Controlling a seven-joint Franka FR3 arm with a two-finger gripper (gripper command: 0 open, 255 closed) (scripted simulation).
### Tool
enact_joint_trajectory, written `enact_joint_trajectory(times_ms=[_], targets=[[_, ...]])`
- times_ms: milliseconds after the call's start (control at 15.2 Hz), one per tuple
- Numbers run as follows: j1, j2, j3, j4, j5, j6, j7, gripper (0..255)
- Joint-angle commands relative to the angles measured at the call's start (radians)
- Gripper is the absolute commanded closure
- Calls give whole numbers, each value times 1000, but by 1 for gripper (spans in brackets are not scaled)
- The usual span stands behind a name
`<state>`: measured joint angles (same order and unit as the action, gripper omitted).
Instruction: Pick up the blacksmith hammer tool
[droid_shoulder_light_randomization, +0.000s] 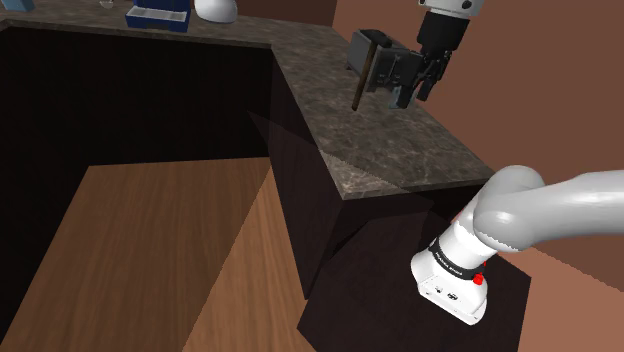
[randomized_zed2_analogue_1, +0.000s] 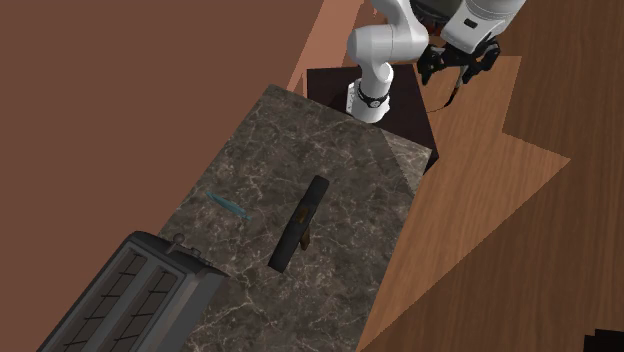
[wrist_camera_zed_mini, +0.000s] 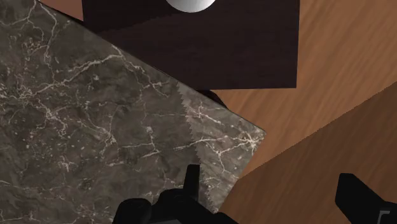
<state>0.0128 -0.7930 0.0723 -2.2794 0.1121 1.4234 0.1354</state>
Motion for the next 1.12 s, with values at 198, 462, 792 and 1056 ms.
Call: enact_joint_trajectory(times_ms=[198, 462, 792, 1056], targets=[[-29, 82, -29, 49, -29, 42, -10, 0], [-64, 193, -66, 126, -60, 89, -20, 0], [-103, 334, -114, 243, -88, 132, -31, 0], [-130, 449, -152, 352, -100, 152, -40, 0]])
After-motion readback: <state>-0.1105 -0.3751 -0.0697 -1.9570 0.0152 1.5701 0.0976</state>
